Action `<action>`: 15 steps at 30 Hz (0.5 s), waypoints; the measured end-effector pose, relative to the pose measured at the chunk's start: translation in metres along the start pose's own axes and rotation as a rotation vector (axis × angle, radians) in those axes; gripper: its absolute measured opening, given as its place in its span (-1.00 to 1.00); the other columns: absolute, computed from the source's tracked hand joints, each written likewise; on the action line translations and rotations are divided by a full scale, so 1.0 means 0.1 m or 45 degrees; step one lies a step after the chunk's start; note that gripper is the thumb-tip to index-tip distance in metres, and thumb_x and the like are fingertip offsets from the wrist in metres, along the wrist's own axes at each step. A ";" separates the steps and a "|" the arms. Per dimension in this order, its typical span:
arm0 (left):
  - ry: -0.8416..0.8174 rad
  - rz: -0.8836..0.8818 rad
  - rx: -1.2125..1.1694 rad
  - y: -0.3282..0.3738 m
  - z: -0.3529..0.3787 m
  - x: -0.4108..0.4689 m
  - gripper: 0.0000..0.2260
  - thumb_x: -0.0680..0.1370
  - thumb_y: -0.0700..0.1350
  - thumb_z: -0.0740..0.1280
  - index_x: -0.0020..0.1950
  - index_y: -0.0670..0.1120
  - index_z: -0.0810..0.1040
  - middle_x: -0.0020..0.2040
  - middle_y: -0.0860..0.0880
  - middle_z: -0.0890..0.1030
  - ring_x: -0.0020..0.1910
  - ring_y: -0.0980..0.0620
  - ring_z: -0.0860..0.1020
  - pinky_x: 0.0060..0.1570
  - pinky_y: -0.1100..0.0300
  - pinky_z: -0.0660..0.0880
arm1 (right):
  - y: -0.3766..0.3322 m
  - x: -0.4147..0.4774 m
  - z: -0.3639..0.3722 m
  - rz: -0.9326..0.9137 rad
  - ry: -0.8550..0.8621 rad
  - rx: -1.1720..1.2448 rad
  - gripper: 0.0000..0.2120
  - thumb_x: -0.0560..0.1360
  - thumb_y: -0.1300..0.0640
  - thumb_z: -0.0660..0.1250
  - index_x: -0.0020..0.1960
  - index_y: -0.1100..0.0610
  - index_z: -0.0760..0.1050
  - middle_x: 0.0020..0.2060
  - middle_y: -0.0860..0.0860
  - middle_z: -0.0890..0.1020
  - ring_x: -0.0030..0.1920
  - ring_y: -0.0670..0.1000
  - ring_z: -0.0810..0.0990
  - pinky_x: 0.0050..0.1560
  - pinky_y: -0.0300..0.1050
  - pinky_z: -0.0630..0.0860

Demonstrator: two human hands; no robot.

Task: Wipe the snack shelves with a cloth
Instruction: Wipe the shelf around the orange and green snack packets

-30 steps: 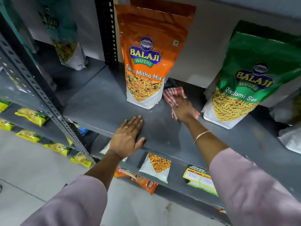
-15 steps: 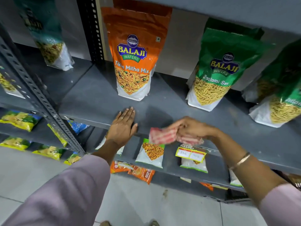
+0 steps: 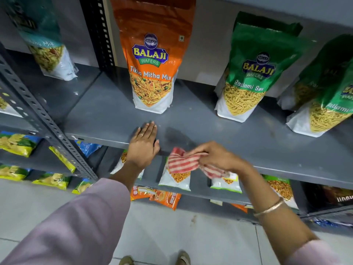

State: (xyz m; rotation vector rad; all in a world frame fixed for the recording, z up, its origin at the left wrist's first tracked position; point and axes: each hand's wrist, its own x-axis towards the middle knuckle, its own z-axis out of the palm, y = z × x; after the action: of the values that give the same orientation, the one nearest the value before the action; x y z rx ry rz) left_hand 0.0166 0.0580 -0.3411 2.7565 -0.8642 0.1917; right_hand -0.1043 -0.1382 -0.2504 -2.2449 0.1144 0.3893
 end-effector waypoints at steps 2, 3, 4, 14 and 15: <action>0.004 -0.009 -0.007 -0.01 0.02 0.00 -0.50 0.48 -0.05 0.02 0.26 -0.29 0.50 0.26 -0.22 0.53 0.23 -0.17 0.51 0.31 0.02 0.27 | 0.00 0.04 -0.27 0.007 0.192 0.188 -0.57 0.35 0.40 0.26 0.16 0.14 0.57 -0.14 -0.14 0.68 -0.12 -0.23 0.62 -0.06 -0.33 0.49; 0.017 -0.015 -0.010 -0.01 0.02 0.01 -0.50 0.48 -0.05 0.03 0.26 -0.29 0.50 0.25 -0.22 0.54 0.21 -0.17 0.52 0.29 0.01 0.25 | 0.08 0.16 -0.36 0.055 0.415 0.169 -0.60 0.40 0.39 0.25 0.18 0.12 0.56 -0.08 -0.07 0.67 -0.05 -0.13 0.62 -0.07 -0.31 0.47; 0.030 -0.015 -0.014 -0.01 0.03 0.01 -0.51 0.48 -0.06 0.04 0.25 -0.29 0.51 0.24 -0.22 0.55 0.21 -0.17 0.53 0.28 0.01 0.22 | 0.18 0.30 -0.36 0.129 0.617 0.073 -0.62 0.47 0.36 0.23 0.24 0.12 0.53 0.01 0.03 0.65 0.05 0.00 0.62 -0.02 -0.26 0.50; 0.016 -0.017 -0.030 -0.05 0.10 0.04 -0.49 0.48 -0.02 0.05 0.30 -0.27 0.48 0.30 -0.20 0.50 0.26 -0.16 0.49 0.36 0.13 0.05 | 0.42 1.34 -0.13 0.283 0.529 -0.743 -0.49 0.64 -0.02 -0.06 0.56 -0.01 -0.08 0.57 0.04 -0.04 0.56 0.15 -0.09 0.55 0.05 -0.08; 0.031 -0.015 -0.023 -0.06 0.12 0.04 -0.50 0.48 -0.03 0.06 0.29 -0.27 0.48 0.29 -0.19 0.50 0.26 -0.17 0.49 0.36 0.15 0.02 | 0.42 1.46 -0.17 0.370 0.567 -0.704 -0.48 0.64 -0.02 -0.06 0.56 0.01 -0.09 0.57 0.07 -0.04 0.55 0.18 -0.08 0.55 0.08 -0.08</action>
State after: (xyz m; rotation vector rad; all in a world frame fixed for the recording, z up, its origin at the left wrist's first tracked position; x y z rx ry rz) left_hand 0.0238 0.0576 -0.3526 2.7357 -0.8391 0.2140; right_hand 0.0290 -0.1716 -0.3165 -2.8422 0.6391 0.0610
